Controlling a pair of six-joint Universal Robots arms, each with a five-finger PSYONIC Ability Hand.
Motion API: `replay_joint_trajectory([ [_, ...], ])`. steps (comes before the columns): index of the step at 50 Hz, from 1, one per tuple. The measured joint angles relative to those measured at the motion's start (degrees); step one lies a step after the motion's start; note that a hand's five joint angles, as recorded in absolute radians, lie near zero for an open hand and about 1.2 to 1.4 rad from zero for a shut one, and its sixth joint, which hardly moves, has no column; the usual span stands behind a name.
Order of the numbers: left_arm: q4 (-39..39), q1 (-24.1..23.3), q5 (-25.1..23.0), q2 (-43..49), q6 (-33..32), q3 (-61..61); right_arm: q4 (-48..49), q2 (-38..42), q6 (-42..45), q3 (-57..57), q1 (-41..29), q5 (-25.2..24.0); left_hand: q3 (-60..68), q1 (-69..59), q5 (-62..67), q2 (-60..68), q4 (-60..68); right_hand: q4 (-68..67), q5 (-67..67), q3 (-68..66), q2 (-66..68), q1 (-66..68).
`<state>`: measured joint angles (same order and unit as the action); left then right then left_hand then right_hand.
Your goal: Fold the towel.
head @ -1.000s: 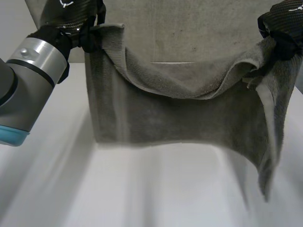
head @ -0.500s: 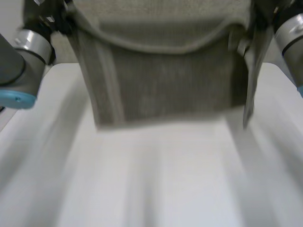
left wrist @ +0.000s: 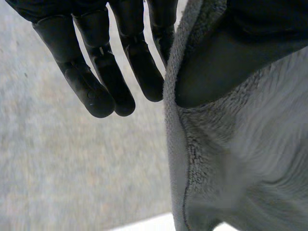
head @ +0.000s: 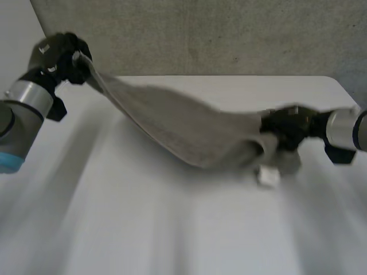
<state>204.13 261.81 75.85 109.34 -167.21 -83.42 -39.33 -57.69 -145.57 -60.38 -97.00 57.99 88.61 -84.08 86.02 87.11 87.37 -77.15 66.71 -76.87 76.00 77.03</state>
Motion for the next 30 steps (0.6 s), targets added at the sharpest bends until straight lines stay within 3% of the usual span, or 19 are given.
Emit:
replay_joint_trajectory([
  [5, -0.18, 0.01, -0.83, 0.66, -5.47, -3.07, -11.22, 7.23, 10.85, 2.57, 1.87, 3.04, 0.01, 0.01, 0.0, 0.0, 0.0, 0.42, -0.22, 0.26, -0.11, -0.32],
  [7, -0.18, -0.17, -0.85, 0.84, -6.87, -3.65, -12.05, 8.87, 11.92, 3.39, 2.03, 3.88, 0.0, 0.02, 0.0, 0.0, 0.0, 8.83, -8.46, 8.36, -8.01, -8.27],
  [14, -0.15, -1.96, -0.72, 2.15, -9.08, -4.77, -5.06, 11.1, 7.48, 4.37, 1.26, 5.47, 0.01, 0.02, 0.01, 0.0, 0.0, 60.47, -62.15, 60.27, -60.1, -59.58],
  [22, -0.06, -3.86, -0.65, 2.85, -9.09, -4.68, 7.87, 4.28, -0.67, -1.84, 0.81, 6.29, 0.01, 0.02, 0.01, 0.0, 0.0, 62.27, -63.42, 62.76, -61.72, -63.64],
  [30, 0.22, -4.04, -0.12, 2.93, -8.88, -3.92, 17.61, -8.48, -6.35, -16.62, -0.34, 6.34, 0.01, 0.02, 0.01, 0.0, 0.0, 62.27, -63.42, 62.77, -61.72, -63.84],
])
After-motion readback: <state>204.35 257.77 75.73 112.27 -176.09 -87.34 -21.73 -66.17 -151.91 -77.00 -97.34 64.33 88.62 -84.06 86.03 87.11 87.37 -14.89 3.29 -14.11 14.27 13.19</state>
